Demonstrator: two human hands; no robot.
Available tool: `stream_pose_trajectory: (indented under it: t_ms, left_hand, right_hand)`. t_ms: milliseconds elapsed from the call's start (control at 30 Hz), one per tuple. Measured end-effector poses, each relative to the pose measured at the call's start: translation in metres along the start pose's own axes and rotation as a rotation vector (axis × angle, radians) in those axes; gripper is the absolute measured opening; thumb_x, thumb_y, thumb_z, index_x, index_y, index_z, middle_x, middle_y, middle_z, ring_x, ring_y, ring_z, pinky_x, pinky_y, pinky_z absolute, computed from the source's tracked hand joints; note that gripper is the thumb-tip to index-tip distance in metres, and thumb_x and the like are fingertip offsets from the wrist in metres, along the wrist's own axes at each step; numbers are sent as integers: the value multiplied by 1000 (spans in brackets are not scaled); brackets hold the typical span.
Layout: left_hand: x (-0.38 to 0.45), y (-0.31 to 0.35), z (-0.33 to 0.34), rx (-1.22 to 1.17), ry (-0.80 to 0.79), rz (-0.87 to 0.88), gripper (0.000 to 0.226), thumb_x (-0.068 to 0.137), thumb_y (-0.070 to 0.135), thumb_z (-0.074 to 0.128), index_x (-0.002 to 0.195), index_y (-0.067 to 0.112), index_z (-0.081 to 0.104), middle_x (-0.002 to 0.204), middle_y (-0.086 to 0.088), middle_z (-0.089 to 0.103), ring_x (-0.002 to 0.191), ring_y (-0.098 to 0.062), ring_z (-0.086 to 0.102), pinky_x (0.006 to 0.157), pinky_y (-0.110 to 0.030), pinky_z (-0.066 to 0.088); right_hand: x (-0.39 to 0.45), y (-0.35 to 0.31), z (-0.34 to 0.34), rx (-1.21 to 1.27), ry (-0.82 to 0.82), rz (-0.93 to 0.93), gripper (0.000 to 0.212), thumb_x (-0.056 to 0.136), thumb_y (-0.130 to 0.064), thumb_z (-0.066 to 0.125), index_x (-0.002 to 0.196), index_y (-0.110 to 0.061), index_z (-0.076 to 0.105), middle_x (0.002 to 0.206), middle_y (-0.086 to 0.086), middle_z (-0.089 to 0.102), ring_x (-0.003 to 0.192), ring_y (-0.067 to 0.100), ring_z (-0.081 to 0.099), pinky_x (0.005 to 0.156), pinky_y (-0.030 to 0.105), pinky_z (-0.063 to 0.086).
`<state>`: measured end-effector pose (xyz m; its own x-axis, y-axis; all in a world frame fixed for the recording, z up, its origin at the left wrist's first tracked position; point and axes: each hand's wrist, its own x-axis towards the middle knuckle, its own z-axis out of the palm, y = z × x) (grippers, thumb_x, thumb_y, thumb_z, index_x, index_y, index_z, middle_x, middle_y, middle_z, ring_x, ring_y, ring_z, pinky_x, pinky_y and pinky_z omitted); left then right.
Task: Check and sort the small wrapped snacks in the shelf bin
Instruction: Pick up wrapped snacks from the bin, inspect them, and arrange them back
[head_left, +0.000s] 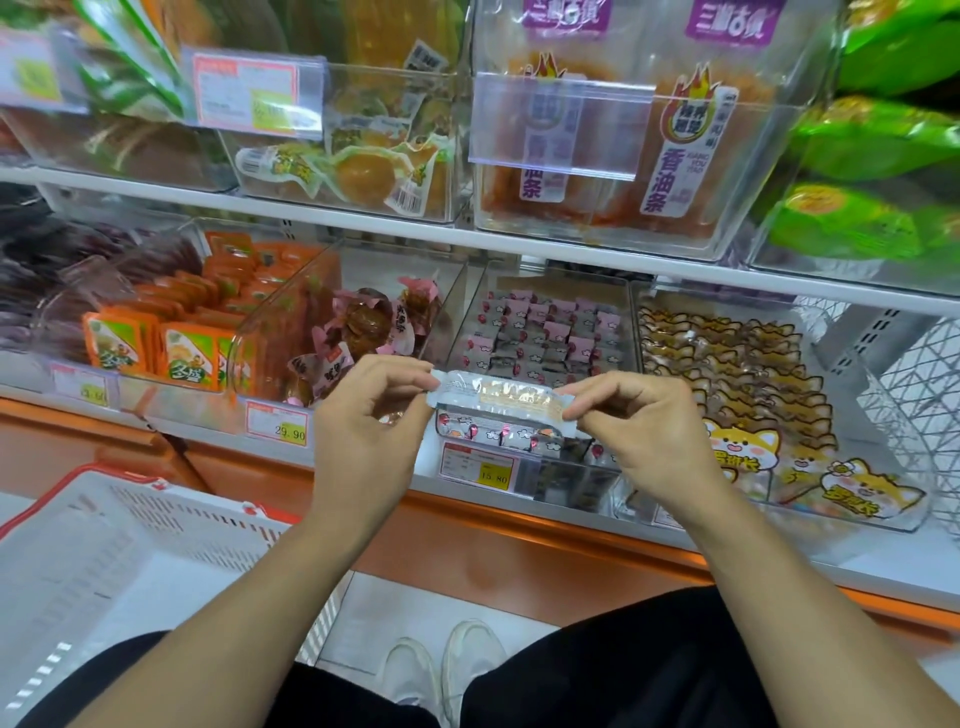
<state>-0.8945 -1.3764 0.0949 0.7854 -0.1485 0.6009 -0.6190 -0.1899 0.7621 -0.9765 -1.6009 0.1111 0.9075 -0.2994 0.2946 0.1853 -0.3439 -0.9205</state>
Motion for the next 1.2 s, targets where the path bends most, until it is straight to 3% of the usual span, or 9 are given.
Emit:
stream_pose_trajectory:
  t_ms: [200, 333, 400, 533, 700, 833, 1000, 1067, 1200]
  left_hand:
    - [1, -2, 2, -62, -43, -87, 19, 86, -6, 73, 91, 12, 71, 104, 2, 74, 97, -4, 70, 85, -18, 56]
    - [5, -3, 1, -258, -133, -349, 16, 89, -1, 71, 94, 14, 74, 88, -1, 78, 83, -16, 75, 76, -23, 59]
    - [7, -2, 2, -355, -193, -469, 9, 92, 5, 70, 92, 12, 73, 80, -7, 76, 74, -21, 74, 71, -25, 60]
    - [10, 5, 10, -478, -267, -754, 23, 94, 15, 67, 71, 17, 72, 68, -7, 70, 60, -15, 66, 59, -21, 56]
    - [13, 11, 20, -615, -277, -977, 20, 95, 16, 63, 74, 15, 62, 58, -1, 63, 52, -14, 64, 51, -23, 54]
    - [7, 10, 27, -323, -375, -813, 26, 97, 16, 61, 71, 12, 65, 61, -2, 66, 60, -15, 64, 57, -25, 53]
    - [-3, 13, 38, -48, -394, -431, 15, 94, 20, 69, 80, 16, 71, 68, 2, 71, 61, -2, 62, 60, -13, 47]
    - [-4, 13, 41, 97, -414, -296, 5, 91, 24, 72, 94, 22, 75, 87, 9, 72, 80, -2, 63, 75, -17, 50]
    - [-11, 12, 49, 404, -599, 40, 47, 93, 36, 69, 138, 23, 60, 139, 8, 59, 132, -8, 47, 116, -31, 32]
  right_hand:
    - [2, 4, -3, 3, -50, -53, 42, 80, 15, 70, 72, -25, 78, 99, -8, 78, 98, 10, 73, 74, 18, 57]
    - [1, -1, -6, 132, -38, -6, 10, 73, -18, 83, 76, -26, 77, 100, -3, 78, 89, 17, 75, 67, 32, 61]
    - [2, -2, -7, 251, -33, 36, 6, 75, -22, 80, 78, -20, 75, 92, 5, 78, 80, 20, 74, 65, 30, 59]
    - [4, -2, -8, 465, -84, 266, 21, 82, -26, 72, 75, -7, 66, 87, 19, 71, 70, 23, 71, 62, 27, 60]
    - [3, 2, -7, 529, -120, 525, 19, 97, -17, 61, 81, -8, 62, 83, 18, 72, 73, 27, 72, 68, 31, 62]
    - [0, 4, -11, 616, -51, 556, 10, 96, -12, 62, 89, -7, 58, 107, 25, 72, 89, 35, 72, 76, 35, 62]
    - [-1, 6, -17, 588, 110, 388, 19, 91, -8, 69, 105, -3, 58, 105, 19, 75, 93, 30, 75, 72, 28, 63]
    - [-2, 8, -23, 452, 253, 237, 17, 93, -9, 69, 107, -9, 61, 98, 6, 78, 87, 22, 75, 68, 25, 61]
    - [-7, 19, -37, 33, 302, -42, 13, 93, -21, 70, 105, -26, 69, 89, -11, 75, 80, 7, 71, 66, 21, 56]
